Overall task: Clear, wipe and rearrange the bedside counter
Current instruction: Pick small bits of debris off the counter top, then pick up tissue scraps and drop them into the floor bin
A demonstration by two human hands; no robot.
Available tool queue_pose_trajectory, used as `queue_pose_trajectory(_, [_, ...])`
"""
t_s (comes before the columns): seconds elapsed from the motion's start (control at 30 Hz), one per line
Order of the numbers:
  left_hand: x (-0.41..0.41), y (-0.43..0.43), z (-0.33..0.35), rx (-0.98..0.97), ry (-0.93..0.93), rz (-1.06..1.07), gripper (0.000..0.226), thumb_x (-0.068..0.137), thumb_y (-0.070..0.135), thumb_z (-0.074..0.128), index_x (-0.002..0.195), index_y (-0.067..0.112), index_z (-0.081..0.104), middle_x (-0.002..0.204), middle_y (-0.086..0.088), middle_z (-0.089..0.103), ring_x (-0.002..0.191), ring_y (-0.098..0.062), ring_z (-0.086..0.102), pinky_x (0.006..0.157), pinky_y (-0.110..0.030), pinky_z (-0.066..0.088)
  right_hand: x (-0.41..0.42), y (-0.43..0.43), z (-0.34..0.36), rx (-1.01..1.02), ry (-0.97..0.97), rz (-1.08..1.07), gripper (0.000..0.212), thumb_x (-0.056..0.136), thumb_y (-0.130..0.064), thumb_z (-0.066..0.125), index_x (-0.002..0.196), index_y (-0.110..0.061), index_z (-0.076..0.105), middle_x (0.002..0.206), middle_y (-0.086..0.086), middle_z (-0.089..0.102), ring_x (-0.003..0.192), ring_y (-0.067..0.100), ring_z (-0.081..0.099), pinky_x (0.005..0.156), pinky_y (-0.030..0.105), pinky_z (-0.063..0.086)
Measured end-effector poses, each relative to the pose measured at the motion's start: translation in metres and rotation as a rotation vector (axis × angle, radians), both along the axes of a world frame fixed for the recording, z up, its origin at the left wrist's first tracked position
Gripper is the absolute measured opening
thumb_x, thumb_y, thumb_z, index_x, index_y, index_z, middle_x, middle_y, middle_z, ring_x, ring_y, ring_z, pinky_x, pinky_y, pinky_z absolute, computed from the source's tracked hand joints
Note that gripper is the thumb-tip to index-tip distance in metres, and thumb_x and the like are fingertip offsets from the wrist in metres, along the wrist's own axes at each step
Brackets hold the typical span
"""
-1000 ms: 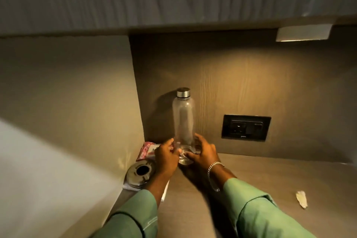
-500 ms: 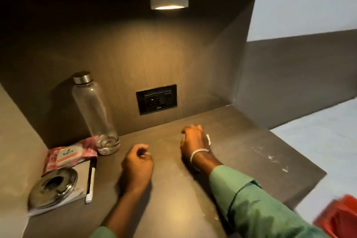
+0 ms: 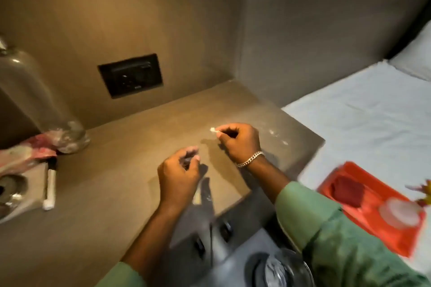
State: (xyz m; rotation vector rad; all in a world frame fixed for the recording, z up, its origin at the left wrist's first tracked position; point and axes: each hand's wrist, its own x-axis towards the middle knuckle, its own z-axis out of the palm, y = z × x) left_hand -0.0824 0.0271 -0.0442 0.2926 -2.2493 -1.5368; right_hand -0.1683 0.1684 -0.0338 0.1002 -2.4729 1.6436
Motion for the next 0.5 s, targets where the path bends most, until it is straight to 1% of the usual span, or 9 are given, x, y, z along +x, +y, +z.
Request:
queue_pose_trajectory(0.03, [0.009,0.018,-0.003,0.051,-0.005,-0.033,0.021,0.082,0.011,0.068,0.102,0.019,0.072,0.094,0.007,0.073,0.084,-0.006,0.07,0.08,-0.029,0.056,0.023,0.024,-0.004,-0.061,0.014,0.016,0.007,0.078,-0.015,0.075,0.084,-0.014,0.079,0.075,-0.005,0.075,0.068,0.005,0.07,0.066,0.022,0.057])
queue_pose_trajectory(0.07, [0.018,0.039,-0.007,0.114,-0.017,-0.068,0.021,0.082,0.012,0.069,0.102,0.02,0.072,0.094,0.007,0.074,0.085,-0.006,0.071,0.079,-0.028,0.056,0.047,0.048,-0.01,-0.113,0.0,0.025,0.009,0.078,-0.014,0.076,0.086,-0.014,0.078,0.073,-0.008,0.074,0.065,0.002,0.068,0.061,0.018,0.055])
queue_pose_trajectory(0.1, [0.024,0.059,-0.011,0.162,-0.026,-0.096,0.022,0.081,0.011,0.07,0.101,0.02,0.072,0.094,0.007,0.074,0.086,-0.007,0.071,0.079,-0.028,0.056,0.067,0.068,-0.017,-0.158,-0.041,0.026,0.01,0.078,-0.013,0.076,0.088,-0.012,0.078,0.074,-0.006,0.074,0.065,0.003,0.068,0.061,0.018,0.054])
queue_pose_trajectory(0.17, [0.039,0.113,-0.03,0.193,-0.07,-0.145,0.023,0.08,0.009,0.07,0.099,0.022,0.072,0.092,0.008,0.074,0.084,-0.006,0.071,0.078,-0.026,0.057,0.105,0.12,-0.047,-0.156,-0.145,-0.025,0.011,0.077,-0.01,0.077,0.088,-0.009,0.078,0.082,0.001,0.077,0.073,0.008,0.071,0.069,0.022,0.057])
queue_pose_trajectory(0.23, [0.053,0.167,-0.055,0.175,-0.111,-0.168,0.023,0.08,0.005,0.068,0.096,0.02,0.073,0.089,0.002,0.074,0.082,-0.007,0.071,0.078,-0.028,0.057,0.137,0.171,-0.086,-0.105,-0.262,-0.079,0.01,0.076,-0.006,0.078,0.085,-0.008,0.078,0.084,0.003,0.076,0.075,0.009,0.071,0.074,0.024,0.057])
queue_pose_trajectory(0.3, [0.068,0.212,-0.085,0.131,-0.162,-0.159,0.021,0.081,0.001,0.065,0.097,0.013,0.073,0.091,-0.005,0.074,0.082,-0.013,0.071,0.08,-0.033,0.058,0.162,0.215,-0.132,-0.057,-0.406,-0.116,0.01,0.075,-0.003,0.078,0.083,-0.009,0.078,0.082,0.004,0.076,0.076,0.014,0.071,0.076,0.028,0.057])
queue_pose_trajectory(0.37, [0.084,0.254,-0.119,0.077,-0.239,-0.152,0.023,0.083,-0.001,0.061,0.101,0.008,0.071,0.097,-0.009,0.073,0.09,-0.019,0.07,0.085,-0.034,0.056,0.175,0.254,-0.175,0.003,-0.505,-0.139,0.012,0.074,-0.001,0.077,0.08,-0.012,0.079,0.076,0.0,0.075,0.072,0.012,0.07,0.076,0.029,0.057])
queue_pose_trajectory(0.43, [0.1,0.281,-0.15,-0.084,-0.405,-0.214,0.026,0.086,0.003,0.057,0.109,0.006,0.068,0.109,-0.011,0.071,0.101,-0.021,0.066,0.091,-0.026,0.049,0.179,0.277,-0.213,0.044,-0.571,-0.155,0.014,0.073,0.001,0.075,0.077,-0.012,0.079,0.072,-0.003,0.073,0.067,0.004,0.067,0.077,0.028,0.058])
queue_pose_trajectory(0.5, [0.115,0.297,-0.171,-0.227,-0.522,-0.285,0.025,0.089,0.005,0.055,0.11,0.004,0.067,0.111,-0.013,0.07,0.101,-0.022,0.065,0.088,-0.018,0.043,0.18,0.292,-0.241,0.108,-0.665,-0.135,0.016,0.074,0.002,0.071,0.078,-0.012,0.079,0.075,-0.001,0.075,0.069,0.001,0.067,0.081,0.029,0.058])
